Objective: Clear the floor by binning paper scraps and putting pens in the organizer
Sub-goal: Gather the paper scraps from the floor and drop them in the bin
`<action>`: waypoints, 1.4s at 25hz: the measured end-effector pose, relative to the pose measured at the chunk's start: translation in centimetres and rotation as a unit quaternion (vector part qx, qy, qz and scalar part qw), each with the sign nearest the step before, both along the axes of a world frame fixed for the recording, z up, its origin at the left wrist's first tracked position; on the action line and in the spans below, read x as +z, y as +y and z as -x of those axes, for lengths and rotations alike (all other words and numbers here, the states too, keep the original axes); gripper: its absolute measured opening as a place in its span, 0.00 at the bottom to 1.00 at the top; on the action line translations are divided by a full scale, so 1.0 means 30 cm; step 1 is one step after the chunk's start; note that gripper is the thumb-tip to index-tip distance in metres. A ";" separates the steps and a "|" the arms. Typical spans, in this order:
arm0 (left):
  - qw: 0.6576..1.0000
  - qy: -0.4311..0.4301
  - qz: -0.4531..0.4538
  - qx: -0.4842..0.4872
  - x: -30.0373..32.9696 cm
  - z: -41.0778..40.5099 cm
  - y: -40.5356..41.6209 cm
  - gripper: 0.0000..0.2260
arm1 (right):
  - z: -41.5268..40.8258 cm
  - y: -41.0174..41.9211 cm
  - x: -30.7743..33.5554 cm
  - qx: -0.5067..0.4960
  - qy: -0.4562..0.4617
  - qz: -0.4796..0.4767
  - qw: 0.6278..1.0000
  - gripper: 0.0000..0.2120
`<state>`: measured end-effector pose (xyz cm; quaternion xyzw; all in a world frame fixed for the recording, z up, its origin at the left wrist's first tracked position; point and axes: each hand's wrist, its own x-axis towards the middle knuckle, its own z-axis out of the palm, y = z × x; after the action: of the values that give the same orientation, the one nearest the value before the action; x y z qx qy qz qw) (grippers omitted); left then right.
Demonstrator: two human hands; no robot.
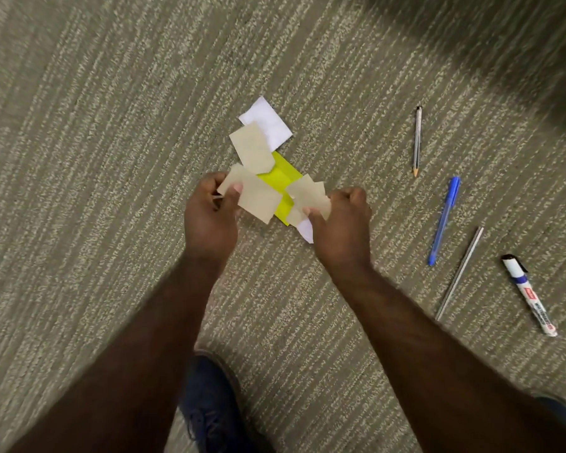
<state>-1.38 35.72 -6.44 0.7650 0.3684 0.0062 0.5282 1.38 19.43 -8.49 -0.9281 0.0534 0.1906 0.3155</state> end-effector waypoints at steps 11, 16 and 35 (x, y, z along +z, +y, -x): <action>0.900 0.102 -0.257 -0.336 -0.139 -0.304 0.091 0.21 | 0.064 -0.062 0.005 -0.108 0.027 -0.117 0.987 0.09; 0.931 0.084 -0.213 -0.285 -0.120 -0.345 0.068 0.19 | 0.079 -0.090 0.036 -0.177 0.068 -0.205 0.960 0.09; 0.847 0.136 -0.262 -0.442 -0.060 -0.458 0.114 0.30 | 0.106 -0.185 0.050 -0.248 0.111 -0.274 0.923 0.11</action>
<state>12.37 39.15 -8.23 0.9501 0.0438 -0.2361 0.1991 -1.79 13.88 -7.00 -0.7354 0.2624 0.2148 0.5867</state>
